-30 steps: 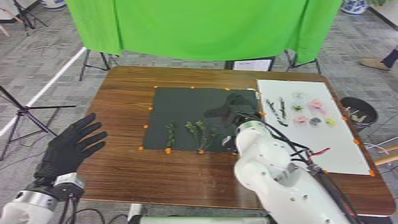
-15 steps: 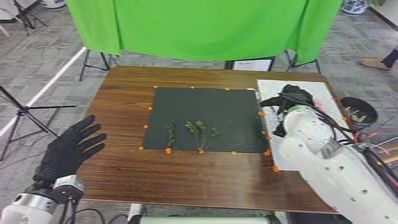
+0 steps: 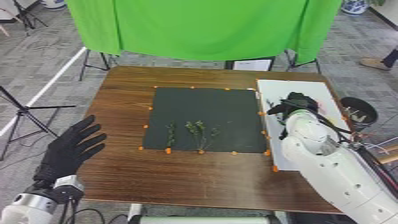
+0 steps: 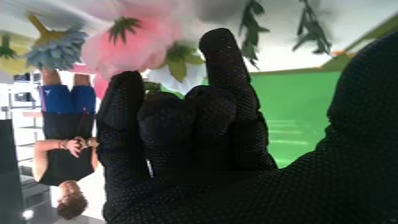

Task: Arrange flowers

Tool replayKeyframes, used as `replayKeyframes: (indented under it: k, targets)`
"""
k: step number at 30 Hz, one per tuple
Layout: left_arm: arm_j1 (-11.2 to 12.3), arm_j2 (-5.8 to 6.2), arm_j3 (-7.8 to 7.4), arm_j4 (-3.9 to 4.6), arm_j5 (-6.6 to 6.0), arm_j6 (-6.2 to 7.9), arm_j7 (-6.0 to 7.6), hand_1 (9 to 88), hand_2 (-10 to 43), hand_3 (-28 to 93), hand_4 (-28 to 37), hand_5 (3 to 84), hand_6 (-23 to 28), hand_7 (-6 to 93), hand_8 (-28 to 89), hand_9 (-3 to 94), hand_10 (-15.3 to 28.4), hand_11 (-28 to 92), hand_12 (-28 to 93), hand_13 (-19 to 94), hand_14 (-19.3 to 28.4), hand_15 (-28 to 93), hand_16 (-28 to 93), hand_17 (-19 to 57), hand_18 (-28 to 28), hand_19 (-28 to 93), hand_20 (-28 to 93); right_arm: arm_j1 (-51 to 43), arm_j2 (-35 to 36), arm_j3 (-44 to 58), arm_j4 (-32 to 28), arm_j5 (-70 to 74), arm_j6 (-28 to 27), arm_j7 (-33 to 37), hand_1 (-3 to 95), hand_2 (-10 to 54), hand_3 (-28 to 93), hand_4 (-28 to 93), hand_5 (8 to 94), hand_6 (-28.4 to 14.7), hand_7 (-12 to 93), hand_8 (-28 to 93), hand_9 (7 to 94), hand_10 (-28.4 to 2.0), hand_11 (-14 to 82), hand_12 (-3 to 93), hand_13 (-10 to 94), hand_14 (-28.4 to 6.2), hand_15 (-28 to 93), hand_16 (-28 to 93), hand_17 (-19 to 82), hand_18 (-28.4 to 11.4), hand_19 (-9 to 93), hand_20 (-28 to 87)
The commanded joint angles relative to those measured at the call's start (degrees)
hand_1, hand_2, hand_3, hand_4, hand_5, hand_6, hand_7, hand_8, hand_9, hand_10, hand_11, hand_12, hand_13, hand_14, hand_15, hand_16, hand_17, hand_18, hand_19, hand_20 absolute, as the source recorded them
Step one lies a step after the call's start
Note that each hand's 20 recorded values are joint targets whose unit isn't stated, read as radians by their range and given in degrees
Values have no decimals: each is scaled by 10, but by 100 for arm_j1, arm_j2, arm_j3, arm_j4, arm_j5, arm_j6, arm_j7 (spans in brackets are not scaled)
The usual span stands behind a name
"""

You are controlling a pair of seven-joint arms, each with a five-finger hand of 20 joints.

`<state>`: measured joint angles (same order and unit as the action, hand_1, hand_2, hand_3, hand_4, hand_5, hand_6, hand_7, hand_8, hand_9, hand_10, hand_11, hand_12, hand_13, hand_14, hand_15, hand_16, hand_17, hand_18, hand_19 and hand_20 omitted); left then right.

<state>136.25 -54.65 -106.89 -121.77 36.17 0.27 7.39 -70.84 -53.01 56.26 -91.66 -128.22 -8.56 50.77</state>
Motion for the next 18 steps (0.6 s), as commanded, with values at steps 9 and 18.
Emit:
replayKeyframes:
  k: [9, 18]
  targets:
    - [-5, -15, 37, 16, -13, -55, -70, 237, -27, 694, -283, 271, 42, 188, -105, 233, 115, 191, 178, 175, 164, 323, 0, -101, 203, 388, 110, 64, -143, -218, 529, 498, 661, -513, 481, -95, 663, -283, 712, 11, 422, 134, 755, -78, 698, 596, 711, -89, 826, 442, 295, -197, 769, 435]
    - [14, -38, 22, 12, -15, -49, -81, 238, -25, 695, -283, 271, 42, 187, -105, 234, 116, 191, 177, 176, 164, 324, 0, -100, 203, 387, 109, -192, -55, 42, 290, 830, 651, -938, 446, -95, 883, -272, 716, 6, 480, 234, 775, -64, 715, 622, 732, -83, 835, 457, 305, -189, 774, 441]
